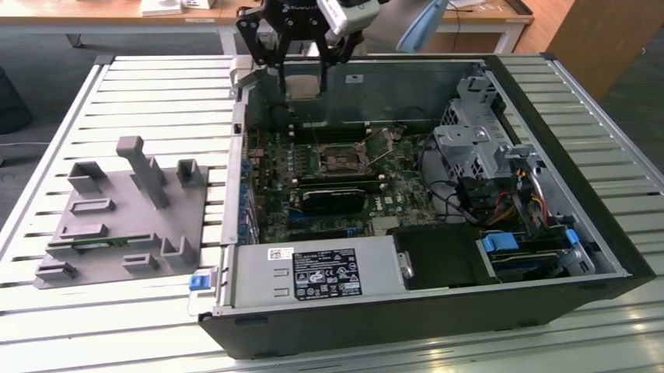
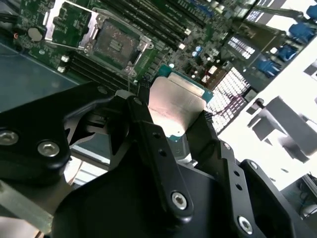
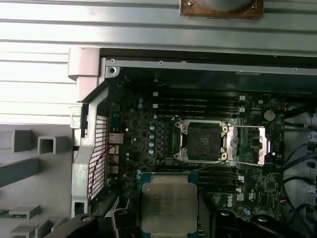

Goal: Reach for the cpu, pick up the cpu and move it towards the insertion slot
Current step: 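Pick up the cpu and move it towards the insertion slot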

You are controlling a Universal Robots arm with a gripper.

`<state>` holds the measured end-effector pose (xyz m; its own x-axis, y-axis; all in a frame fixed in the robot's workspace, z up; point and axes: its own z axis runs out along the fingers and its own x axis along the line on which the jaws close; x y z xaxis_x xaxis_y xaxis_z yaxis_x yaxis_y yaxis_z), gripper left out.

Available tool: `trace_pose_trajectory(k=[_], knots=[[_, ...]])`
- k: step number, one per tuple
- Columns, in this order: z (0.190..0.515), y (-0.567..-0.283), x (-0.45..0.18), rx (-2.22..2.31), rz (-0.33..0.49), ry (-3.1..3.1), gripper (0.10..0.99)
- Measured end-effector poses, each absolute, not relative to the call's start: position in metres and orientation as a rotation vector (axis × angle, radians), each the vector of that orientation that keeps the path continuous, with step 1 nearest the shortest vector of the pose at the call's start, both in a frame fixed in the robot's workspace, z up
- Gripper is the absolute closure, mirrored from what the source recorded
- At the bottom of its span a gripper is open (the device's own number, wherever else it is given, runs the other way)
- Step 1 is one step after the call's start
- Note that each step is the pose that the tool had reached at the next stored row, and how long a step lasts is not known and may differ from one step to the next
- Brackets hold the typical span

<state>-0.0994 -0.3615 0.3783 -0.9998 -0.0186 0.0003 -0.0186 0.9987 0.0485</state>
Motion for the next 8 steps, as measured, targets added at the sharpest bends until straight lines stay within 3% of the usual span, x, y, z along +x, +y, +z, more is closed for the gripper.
trace_pose_trajectory(k=[8], knots=[[0.376, -0.348, -0.08, 0.029, -0.076, -3.14, 0.541]])
